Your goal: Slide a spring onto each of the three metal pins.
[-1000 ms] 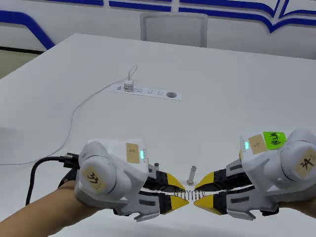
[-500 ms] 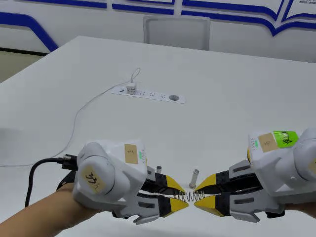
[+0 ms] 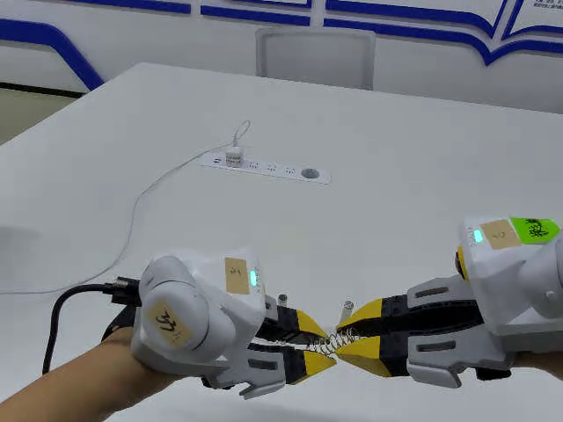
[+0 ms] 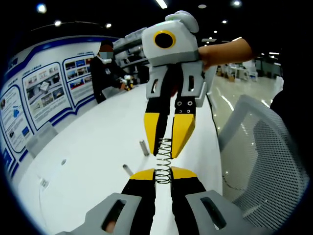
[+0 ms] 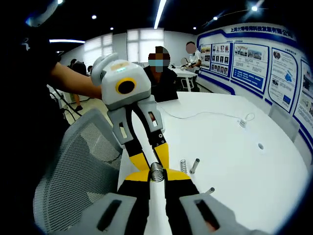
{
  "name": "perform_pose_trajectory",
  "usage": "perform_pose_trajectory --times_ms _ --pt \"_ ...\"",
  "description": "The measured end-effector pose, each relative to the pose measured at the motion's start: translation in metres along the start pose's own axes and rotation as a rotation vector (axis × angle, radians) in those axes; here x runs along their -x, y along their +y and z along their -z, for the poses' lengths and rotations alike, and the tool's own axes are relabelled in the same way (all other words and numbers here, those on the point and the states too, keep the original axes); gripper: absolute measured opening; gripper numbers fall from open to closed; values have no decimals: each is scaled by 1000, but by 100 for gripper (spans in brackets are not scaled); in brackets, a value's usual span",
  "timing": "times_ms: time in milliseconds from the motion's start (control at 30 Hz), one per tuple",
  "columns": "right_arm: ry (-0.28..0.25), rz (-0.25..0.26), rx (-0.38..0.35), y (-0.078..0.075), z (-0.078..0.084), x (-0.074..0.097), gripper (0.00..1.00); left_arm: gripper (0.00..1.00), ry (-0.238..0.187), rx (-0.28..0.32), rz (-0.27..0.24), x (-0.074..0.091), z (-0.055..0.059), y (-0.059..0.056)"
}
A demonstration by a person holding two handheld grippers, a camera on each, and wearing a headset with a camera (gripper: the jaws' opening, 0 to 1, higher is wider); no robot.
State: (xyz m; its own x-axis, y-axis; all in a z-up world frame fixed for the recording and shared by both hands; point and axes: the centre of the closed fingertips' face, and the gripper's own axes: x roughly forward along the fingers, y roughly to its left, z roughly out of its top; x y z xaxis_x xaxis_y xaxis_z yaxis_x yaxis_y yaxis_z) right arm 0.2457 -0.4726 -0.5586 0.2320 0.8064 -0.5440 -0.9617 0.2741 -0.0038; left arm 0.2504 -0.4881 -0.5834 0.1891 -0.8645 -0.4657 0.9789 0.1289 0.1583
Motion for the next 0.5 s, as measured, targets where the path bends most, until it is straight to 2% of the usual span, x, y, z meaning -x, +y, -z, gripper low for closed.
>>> perform_pose_trajectory --times_ms 167,300,400,433,467,500 --pt "-50 3 -34 0 -9 0 11 10 -6 3 -8 -3 -2 0" --pt "-54 7 -37 0 -12 -2 11 10 -6 8 -18 -3 -2 1" --pt "-67 9 -61 -1 -14 -2 11 10 -13 41 -18 -2 -2 0" --pt "-83 3 -81 0 -16 -3 11 10 -28 96 2 -2 -4 -3" --pt "-94 4 -90 1 -18 -3 11 10 -37 114 0 -1 -4 -2" --pt "-96 16 -85 -1 -18 -3 10 11 -37 102 -11 0 -3 1"
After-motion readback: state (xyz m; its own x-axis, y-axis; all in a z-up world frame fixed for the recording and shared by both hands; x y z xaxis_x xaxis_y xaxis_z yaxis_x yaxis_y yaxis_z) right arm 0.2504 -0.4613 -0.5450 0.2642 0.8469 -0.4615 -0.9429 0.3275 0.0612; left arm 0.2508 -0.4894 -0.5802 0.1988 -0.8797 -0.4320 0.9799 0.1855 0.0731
